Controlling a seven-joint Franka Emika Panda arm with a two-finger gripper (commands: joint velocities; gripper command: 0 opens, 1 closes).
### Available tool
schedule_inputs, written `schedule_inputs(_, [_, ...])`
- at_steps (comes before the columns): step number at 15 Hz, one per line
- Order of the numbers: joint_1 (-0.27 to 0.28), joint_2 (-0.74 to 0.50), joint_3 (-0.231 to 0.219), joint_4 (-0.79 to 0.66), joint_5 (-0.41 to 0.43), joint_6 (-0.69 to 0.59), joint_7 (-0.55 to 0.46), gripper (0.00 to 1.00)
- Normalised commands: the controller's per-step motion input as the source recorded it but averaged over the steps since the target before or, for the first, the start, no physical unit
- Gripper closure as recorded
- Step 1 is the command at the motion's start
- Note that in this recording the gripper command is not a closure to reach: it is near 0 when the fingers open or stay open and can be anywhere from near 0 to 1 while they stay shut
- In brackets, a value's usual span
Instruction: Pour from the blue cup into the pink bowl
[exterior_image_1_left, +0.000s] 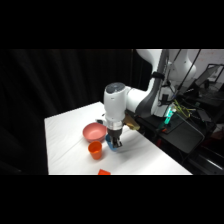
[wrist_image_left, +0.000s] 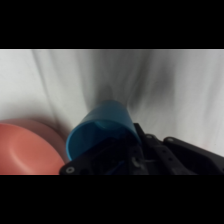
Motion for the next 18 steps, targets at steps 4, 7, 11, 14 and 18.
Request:
schedule_inputs(4, [0.036,0.06,-0.019,0.03,0.117,0.14,0.03,0.1])
schedule_inputs(7, [0.067,-0.02,-0.032,-0.02,0.103,0.14,0.04,0.0])
schedule_inputs(11, [0.146,-0.18,-0.086,-0.12,-0.015,0.07,0.07,0.0])
schedule_inputs(14, [0.196,-0.33,-0.101,-0.19,-0.085,-0.1,0.17,0.0])
schedule_inputs(18, [0.12,-0.44,-0.097,-0.17,-0.147,-0.36,0.19,0.0])
